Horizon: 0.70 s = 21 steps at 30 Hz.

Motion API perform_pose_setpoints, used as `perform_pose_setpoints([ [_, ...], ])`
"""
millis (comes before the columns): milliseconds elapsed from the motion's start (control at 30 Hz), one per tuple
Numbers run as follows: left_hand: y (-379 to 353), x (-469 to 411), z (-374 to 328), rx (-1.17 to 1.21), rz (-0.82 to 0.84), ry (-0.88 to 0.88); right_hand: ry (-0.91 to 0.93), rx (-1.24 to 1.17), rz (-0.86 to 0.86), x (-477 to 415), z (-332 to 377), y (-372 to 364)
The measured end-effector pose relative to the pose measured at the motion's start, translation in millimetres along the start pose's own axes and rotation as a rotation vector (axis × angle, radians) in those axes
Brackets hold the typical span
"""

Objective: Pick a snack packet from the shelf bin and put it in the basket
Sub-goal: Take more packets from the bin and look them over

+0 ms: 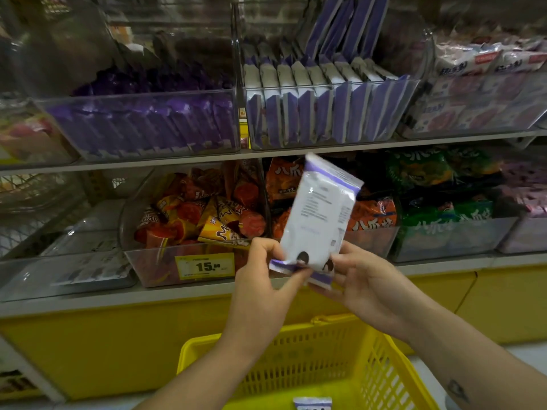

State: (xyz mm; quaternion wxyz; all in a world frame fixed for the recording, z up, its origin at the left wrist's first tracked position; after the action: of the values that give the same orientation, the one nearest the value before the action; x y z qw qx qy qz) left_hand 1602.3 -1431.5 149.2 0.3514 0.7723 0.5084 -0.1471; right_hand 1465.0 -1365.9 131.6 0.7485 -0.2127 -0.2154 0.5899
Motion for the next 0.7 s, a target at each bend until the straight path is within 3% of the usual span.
perform_pose_setpoints([
  [233,-12.0,-4.6,15.5,0.127,0.165,0.190,0.187,0.342,-0.132,3.9,13.6,4.9],
  [500,-23.6,-2.1,14.6,0.333,0.292,0.277,0.189,0.414,-0.045,6.7,5.2,-5.1],
  [700,-21.0,-5.0,20.7,0.245,0.333,0.275,0.157,0.470,0.020,10.0,2.2,-13.3],
])
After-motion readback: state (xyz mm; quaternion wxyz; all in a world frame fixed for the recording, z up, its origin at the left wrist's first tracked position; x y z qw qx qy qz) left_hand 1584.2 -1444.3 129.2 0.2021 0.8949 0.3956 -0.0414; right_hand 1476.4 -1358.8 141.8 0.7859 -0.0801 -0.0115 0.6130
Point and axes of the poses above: each hand's wrist, its own x-axis away from the middle knuckle, its own y-axis out of the back of the hand, z = x × y, the point moved 6 cm from there along -x, towards the middle knuckle, and after that the axes turned 9 degrees about -x, right-handed, at the moved point
